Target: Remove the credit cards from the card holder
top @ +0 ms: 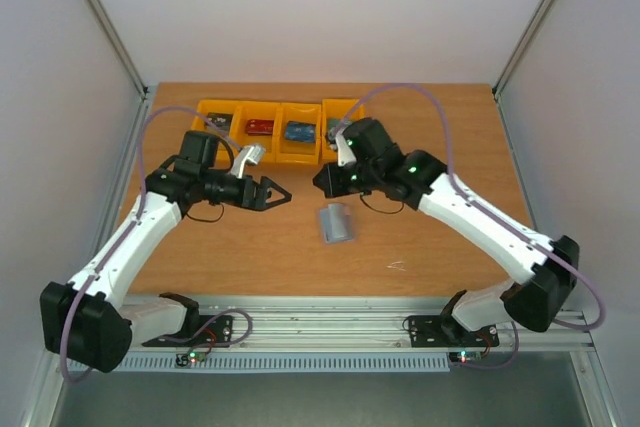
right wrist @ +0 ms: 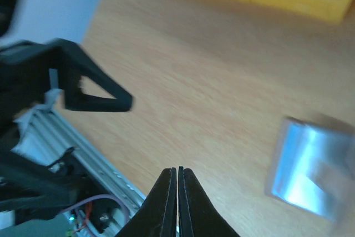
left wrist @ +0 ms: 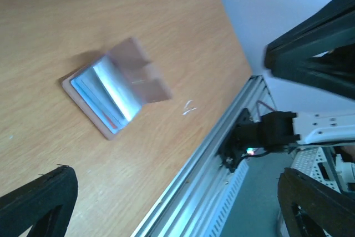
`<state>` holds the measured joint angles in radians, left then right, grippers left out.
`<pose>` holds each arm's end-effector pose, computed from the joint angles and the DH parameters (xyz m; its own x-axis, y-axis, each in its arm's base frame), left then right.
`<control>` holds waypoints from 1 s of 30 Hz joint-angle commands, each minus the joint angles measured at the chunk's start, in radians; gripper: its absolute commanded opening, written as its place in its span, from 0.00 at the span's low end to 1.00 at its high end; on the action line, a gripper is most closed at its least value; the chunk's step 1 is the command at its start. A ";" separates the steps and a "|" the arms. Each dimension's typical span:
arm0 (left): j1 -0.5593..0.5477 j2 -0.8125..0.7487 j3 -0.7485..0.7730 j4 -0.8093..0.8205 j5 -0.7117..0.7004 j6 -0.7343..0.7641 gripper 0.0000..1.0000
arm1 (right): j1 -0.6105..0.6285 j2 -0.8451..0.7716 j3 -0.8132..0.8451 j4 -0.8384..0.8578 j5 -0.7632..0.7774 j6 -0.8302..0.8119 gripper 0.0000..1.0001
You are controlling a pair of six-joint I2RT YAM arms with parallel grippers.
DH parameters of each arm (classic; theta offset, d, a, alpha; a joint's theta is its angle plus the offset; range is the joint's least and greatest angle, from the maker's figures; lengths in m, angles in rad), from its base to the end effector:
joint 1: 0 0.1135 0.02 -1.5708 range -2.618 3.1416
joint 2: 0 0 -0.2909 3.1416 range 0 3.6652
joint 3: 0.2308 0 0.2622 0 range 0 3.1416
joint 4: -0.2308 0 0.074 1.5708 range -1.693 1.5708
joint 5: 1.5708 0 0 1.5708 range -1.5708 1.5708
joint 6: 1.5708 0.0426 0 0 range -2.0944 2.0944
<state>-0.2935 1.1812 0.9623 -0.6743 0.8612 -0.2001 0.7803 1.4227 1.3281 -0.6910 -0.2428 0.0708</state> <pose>0.2161 -0.0991 0.3064 -0.8588 0.1243 -0.4969 0.4827 0.5212 -0.7038 0.2191 0.2313 0.3552 -0.5582 -0.4559 -0.6932 -0.7661 0.6041 0.2196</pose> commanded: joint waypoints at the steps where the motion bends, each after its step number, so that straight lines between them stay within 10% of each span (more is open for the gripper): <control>1: 0.008 -0.029 0.132 -0.111 0.104 0.070 0.99 | -0.002 -0.067 0.169 -0.088 -0.057 -0.179 0.01; 10: 0.011 -0.075 0.002 0.049 -0.186 -0.038 0.99 | -0.001 0.001 0.265 -0.387 0.273 -0.134 0.04; 18: 0.010 -0.103 -0.149 0.199 -0.285 -0.175 0.98 | -0.002 0.109 0.061 -0.305 0.380 0.022 0.39; 25: 0.010 -0.130 -0.222 0.243 -0.320 -0.184 0.98 | -0.005 0.346 0.056 -0.284 0.450 0.084 0.98; 30: 0.010 -0.139 -0.215 0.241 -0.320 -0.157 0.99 | -0.065 0.425 -0.019 -0.195 0.333 0.093 0.99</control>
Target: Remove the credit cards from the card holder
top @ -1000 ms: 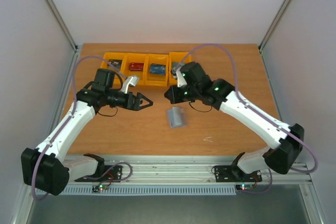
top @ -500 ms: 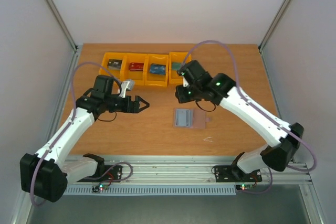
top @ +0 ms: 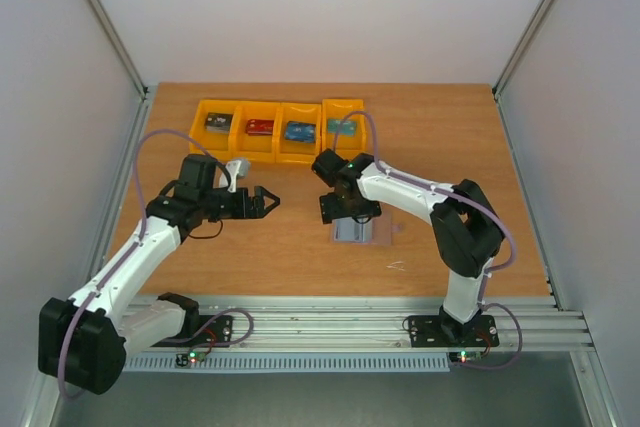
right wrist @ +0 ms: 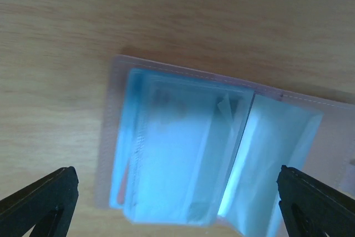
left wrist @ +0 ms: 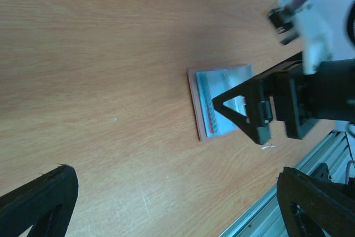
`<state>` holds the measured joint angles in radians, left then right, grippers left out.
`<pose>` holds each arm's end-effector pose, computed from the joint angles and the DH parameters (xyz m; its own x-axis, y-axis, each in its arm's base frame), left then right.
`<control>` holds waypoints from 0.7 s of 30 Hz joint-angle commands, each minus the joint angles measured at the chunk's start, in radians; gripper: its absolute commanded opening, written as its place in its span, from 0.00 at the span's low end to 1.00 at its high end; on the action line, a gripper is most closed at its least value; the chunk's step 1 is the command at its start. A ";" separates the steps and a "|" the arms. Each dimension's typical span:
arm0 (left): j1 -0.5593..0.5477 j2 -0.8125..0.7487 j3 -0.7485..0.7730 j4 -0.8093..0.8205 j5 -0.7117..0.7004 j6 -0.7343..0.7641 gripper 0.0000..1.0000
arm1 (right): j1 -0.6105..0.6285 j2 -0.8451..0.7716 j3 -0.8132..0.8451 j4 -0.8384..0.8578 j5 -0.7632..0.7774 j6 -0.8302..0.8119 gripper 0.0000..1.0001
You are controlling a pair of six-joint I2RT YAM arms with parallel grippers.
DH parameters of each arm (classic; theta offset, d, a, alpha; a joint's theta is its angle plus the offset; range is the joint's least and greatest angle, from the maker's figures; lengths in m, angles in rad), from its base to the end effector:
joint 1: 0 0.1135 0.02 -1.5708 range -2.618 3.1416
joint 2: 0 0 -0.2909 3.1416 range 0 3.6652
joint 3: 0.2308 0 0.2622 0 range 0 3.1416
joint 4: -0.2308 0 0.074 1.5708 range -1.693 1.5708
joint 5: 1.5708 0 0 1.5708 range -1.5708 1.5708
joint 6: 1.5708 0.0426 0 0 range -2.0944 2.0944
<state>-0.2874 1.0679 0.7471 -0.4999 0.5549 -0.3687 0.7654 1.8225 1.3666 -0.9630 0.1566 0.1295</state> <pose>0.2008 -0.0828 0.2642 -0.8654 -0.0636 -0.4970 0.2932 0.7401 -0.6052 0.2682 0.2485 0.2220 -0.7930 -0.5850 -0.1700 -0.5697 0.8110 -0.1333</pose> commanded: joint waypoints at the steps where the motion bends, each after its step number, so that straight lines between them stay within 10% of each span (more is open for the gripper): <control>1: 0.004 -0.028 -0.002 0.069 -0.013 0.014 0.98 | -0.062 0.034 -0.079 0.111 -0.098 0.035 0.99; 12: 0.006 -0.029 -0.018 0.082 -0.017 0.029 0.99 | -0.077 0.183 -0.063 0.097 -0.074 0.013 0.98; 21: 0.007 -0.020 -0.027 0.099 -0.009 0.038 0.99 | -0.077 0.210 -0.083 0.142 -0.137 0.009 0.74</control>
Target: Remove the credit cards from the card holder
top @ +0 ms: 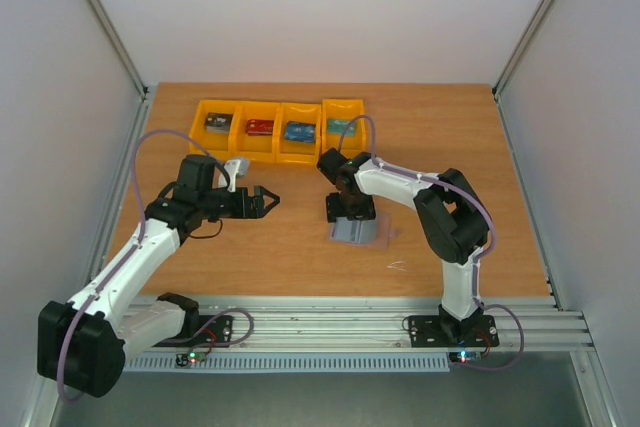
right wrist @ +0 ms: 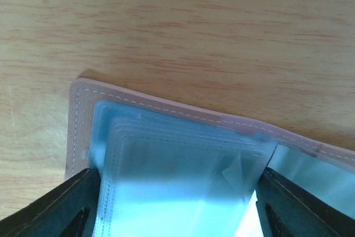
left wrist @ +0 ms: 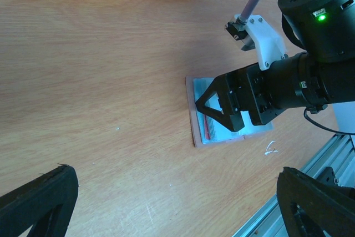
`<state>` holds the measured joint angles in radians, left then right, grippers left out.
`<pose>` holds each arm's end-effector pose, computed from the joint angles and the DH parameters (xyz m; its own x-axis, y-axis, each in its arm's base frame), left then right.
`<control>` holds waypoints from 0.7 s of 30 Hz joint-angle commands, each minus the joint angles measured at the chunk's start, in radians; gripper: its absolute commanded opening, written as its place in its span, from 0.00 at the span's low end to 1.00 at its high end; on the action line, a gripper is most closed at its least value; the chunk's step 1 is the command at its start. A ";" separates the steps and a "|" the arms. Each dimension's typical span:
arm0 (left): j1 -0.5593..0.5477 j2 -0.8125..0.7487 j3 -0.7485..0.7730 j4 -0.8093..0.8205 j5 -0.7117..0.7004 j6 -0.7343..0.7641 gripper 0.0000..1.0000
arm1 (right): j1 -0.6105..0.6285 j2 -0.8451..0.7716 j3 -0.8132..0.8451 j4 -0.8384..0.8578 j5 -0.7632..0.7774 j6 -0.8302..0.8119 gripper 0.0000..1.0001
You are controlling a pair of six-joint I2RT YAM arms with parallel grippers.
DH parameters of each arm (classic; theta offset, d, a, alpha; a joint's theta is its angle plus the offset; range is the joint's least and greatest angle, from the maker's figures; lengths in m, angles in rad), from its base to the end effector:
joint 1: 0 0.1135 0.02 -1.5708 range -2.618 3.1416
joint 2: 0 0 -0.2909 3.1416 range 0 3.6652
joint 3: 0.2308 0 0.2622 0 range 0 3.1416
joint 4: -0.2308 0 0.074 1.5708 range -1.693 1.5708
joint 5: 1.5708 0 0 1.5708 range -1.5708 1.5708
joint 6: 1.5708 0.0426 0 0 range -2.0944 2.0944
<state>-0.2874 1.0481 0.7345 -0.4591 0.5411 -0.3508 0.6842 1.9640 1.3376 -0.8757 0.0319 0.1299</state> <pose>0.2002 -0.0820 0.2667 -0.8337 -0.0607 -0.5489 0.3303 0.7417 -0.5837 0.2964 0.2400 0.1649 -0.8482 -0.5247 -0.0722 -0.5246 0.8511 -0.0227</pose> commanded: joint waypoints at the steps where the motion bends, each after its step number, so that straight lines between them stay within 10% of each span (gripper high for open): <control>1: 0.005 0.002 -0.020 0.068 0.012 0.022 0.98 | 0.004 0.056 -0.060 0.070 -0.049 0.007 0.71; 21: -0.243 0.428 -0.234 0.896 0.160 -0.240 0.95 | -0.058 -0.200 -0.250 0.303 -0.288 -0.023 0.52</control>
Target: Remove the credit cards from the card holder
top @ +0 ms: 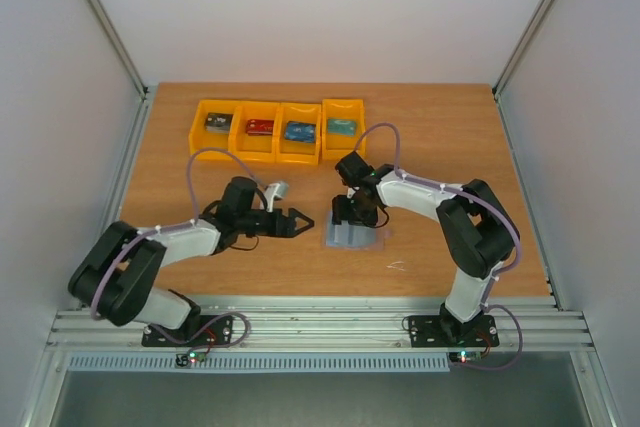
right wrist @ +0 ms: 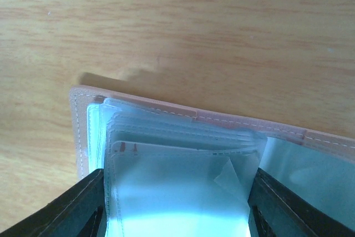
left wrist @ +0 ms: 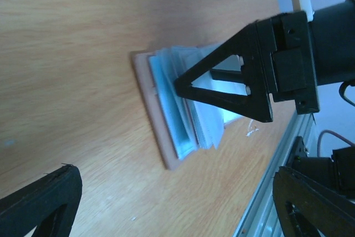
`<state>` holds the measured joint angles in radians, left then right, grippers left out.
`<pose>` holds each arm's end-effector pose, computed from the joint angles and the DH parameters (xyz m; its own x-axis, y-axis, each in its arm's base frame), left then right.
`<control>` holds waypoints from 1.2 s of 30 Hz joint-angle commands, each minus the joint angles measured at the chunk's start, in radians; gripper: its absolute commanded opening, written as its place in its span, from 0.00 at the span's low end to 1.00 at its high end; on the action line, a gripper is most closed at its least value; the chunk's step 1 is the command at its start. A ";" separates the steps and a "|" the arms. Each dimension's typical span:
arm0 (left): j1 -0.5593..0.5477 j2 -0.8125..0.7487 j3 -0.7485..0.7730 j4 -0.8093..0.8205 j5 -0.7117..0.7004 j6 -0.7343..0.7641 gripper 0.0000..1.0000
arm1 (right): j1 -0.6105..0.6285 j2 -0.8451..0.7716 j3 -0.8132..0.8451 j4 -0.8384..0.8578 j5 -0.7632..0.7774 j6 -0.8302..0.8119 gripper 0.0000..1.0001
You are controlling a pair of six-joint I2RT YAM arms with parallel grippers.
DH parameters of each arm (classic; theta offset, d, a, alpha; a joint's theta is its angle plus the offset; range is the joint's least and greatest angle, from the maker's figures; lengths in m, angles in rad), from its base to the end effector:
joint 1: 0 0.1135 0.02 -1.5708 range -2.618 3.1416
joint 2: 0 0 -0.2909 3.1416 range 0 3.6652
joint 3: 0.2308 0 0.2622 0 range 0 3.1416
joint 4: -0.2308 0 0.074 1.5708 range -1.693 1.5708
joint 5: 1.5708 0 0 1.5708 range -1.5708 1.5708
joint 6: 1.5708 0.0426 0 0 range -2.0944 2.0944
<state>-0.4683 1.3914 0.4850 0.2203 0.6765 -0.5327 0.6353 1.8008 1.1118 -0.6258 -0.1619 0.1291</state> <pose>0.2161 -0.1392 0.1678 -0.8853 0.0040 -0.4651 0.3885 0.5563 -0.7346 0.2783 0.2137 0.1685 -0.8518 -0.4701 -0.2310 -0.5131 0.8377 0.1872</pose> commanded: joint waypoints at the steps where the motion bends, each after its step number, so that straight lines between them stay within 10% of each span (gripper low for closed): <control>1: -0.076 0.112 0.027 0.222 0.018 -0.061 0.95 | -0.015 -0.047 -0.030 0.060 -0.104 -0.026 0.52; 20: -0.179 0.394 0.143 0.303 0.089 -0.108 0.92 | -0.144 -0.193 -0.151 0.193 -0.276 0.022 0.50; 36: -0.211 0.384 0.138 0.455 0.136 -0.156 0.13 | -0.145 -0.263 -0.163 0.190 -0.326 0.033 0.48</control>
<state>-0.6701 1.7821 0.6228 0.6250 0.8272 -0.6998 0.4923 1.5696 0.9550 -0.4625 -0.4126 0.1413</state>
